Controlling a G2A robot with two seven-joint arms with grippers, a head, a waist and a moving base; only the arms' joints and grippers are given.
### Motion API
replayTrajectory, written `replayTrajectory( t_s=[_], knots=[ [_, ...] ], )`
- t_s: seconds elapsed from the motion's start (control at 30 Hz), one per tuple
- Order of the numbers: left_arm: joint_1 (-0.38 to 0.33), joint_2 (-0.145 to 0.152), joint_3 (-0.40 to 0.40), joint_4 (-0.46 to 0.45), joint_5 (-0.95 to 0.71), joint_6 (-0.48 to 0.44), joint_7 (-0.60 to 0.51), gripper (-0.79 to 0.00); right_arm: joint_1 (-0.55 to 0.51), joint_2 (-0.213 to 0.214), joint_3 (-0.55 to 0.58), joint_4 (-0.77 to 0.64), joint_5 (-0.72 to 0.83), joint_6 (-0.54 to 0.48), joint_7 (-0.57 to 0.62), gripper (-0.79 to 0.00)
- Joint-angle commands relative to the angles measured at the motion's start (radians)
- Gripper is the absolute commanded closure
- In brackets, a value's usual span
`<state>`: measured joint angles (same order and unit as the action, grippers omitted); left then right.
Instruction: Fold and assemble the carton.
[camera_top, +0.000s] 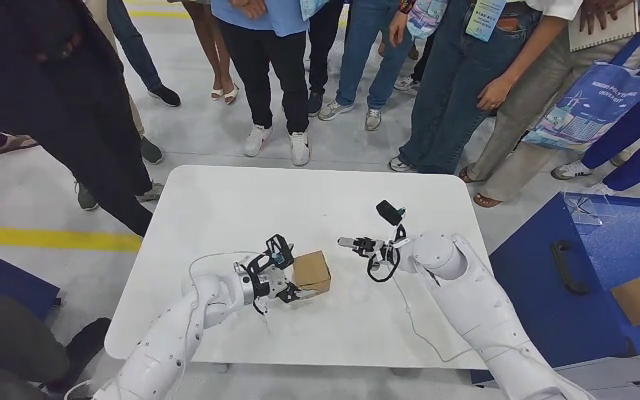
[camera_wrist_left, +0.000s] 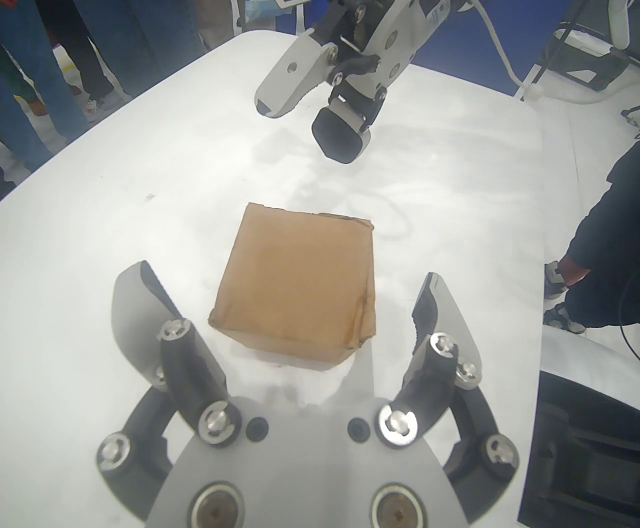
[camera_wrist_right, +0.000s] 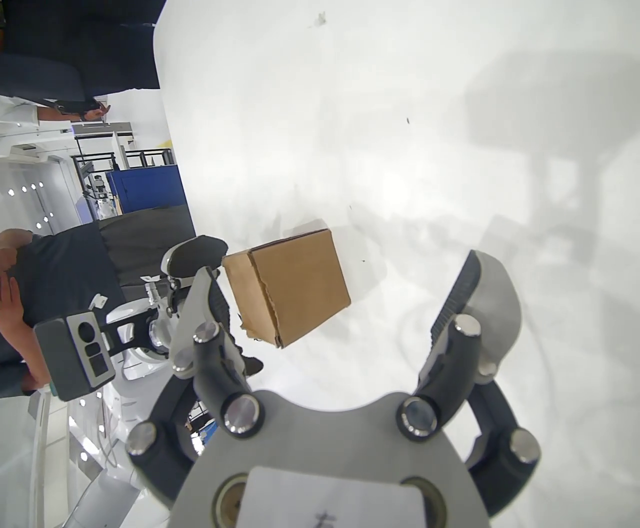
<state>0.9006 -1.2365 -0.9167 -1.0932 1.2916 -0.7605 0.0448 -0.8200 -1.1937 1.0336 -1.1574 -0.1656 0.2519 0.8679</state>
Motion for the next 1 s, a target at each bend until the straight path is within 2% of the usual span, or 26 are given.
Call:
replayTrajectory(
  t_s=[0.0,0.37,0.4,0.53,0.57,0.63,0.77,0.83,0.93,0.97],
  knots=[
    [-0.013,-0.004,0.009,0.019,0.005,0.001,0.009,-0.785,-0.003,0.001,0.003,-0.002,0.0,0.001,0.001,-0.785],
    [-0.044,-0.016,0.03,0.07,0.033,0.031,0.013,-0.785,-0.013,0.004,0.012,-0.014,-0.005,0.014,0.009,-0.785],
    [-0.045,-0.017,0.031,0.073,0.034,0.03,0.015,-0.763,-0.013,0.004,0.012,-0.015,-0.008,0.015,0.01,-0.785],
    [-0.047,-0.019,0.032,0.077,0.036,0.029,0.024,-0.434,-0.012,0.004,0.011,-0.017,-0.009,0.02,0.011,-0.785],
    [-0.045,-0.019,0.032,0.077,0.036,0.028,0.026,-0.391,-0.011,0.004,0.011,-0.017,-0.01,0.022,0.01,-0.785],
    [-0.043,-0.019,0.032,0.074,0.039,0.026,0.028,-0.345,-0.01,0.002,0.008,-0.015,-0.01,0.026,0.008,-0.785],
    [-0.039,-0.018,0.029,0.069,0.042,0.026,0.032,-0.332,-0.005,-0.001,-0.002,-0.011,-0.012,0.033,0.009,-0.785],
    [-0.035,-0.016,0.025,0.063,0.044,0.024,0.039,-0.302,-0.001,-0.002,-0.007,-0.007,-0.017,0.036,0.009,-0.785],
    [-0.029,-0.014,0.019,0.053,0.05,0.026,0.042,-0.203,0.006,-0.004,-0.013,-0.002,-0.021,0.041,0.009,-0.785],
    [-0.026,-0.012,0.016,0.048,0.051,0.025,0.042,-0.052,0.009,-0.005,-0.014,-0.001,-0.021,0.041,0.009,-0.785]
  ],
)
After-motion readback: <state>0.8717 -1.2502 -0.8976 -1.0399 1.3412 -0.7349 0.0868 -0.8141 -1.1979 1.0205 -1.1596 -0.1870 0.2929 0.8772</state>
